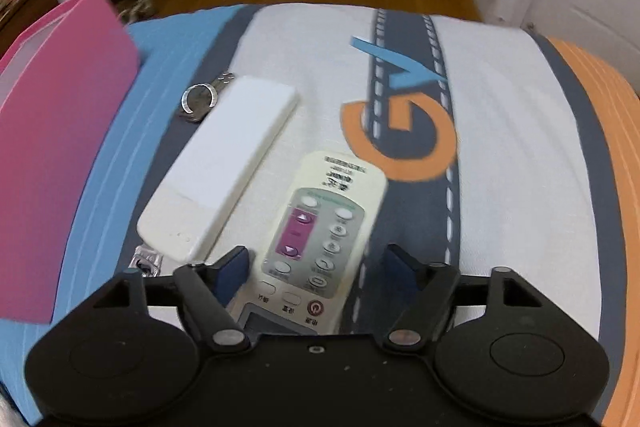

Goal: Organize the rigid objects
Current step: 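Grasp the white remote with pink buttons with the right gripper, then carry the white remote into the pink box and open the right gripper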

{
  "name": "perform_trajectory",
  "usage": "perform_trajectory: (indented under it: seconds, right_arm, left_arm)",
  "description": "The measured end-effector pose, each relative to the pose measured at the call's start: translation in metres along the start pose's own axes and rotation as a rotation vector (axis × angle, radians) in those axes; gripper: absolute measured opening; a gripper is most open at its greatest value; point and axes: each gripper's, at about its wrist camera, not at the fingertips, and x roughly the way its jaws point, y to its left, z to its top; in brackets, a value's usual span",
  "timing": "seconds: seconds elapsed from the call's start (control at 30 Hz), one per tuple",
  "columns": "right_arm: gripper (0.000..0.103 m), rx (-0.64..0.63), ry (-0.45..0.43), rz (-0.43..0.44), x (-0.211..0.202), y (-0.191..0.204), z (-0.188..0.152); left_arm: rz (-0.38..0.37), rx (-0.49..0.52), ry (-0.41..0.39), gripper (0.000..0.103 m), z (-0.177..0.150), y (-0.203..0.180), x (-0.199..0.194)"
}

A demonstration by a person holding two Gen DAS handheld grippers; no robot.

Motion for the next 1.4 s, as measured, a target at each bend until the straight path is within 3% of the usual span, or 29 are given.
perform_trajectory:
  seconds: [0.13,0.23,0.7,0.9,1.17,1.27,1.4]
  right_arm:
    - [0.067,-0.02,-0.038,-0.025,0.006,0.007,0.003]
    - [0.063,-0.057,-0.07,-0.044,0.004,0.015,0.002]
    - [0.059,-0.165,-0.269,-0.003,-0.069,0.053,-0.027]
    - [0.058,-0.187,-0.37,0.068,-0.106,0.074,-0.035]
    - [0.058,-0.303,-0.503,0.193,-0.164,0.134,-0.027]
    - [0.058,-0.361,-0.501,0.262,-0.174,0.163,-0.018]
    - [0.058,-0.415,-0.417,0.344,-0.167,0.199,-0.004]
  left_arm:
    - [0.007,0.003,-0.004,0.005,0.0,-0.001,0.0]
    - [-0.004,-0.005,0.001,0.005,-0.002,0.002,-0.002]
    - [-0.083,-0.056,0.01,0.004,-0.001,0.016,-0.003]
    - [-0.096,-0.067,0.013,0.005,0.0,0.018,-0.003]
    - [-0.119,-0.084,0.017,0.006,0.0,0.022,-0.002]
    - [-0.124,-0.086,0.016,0.006,0.0,0.023,-0.002]
    - [-0.133,-0.091,0.017,0.007,0.0,0.025,-0.002]
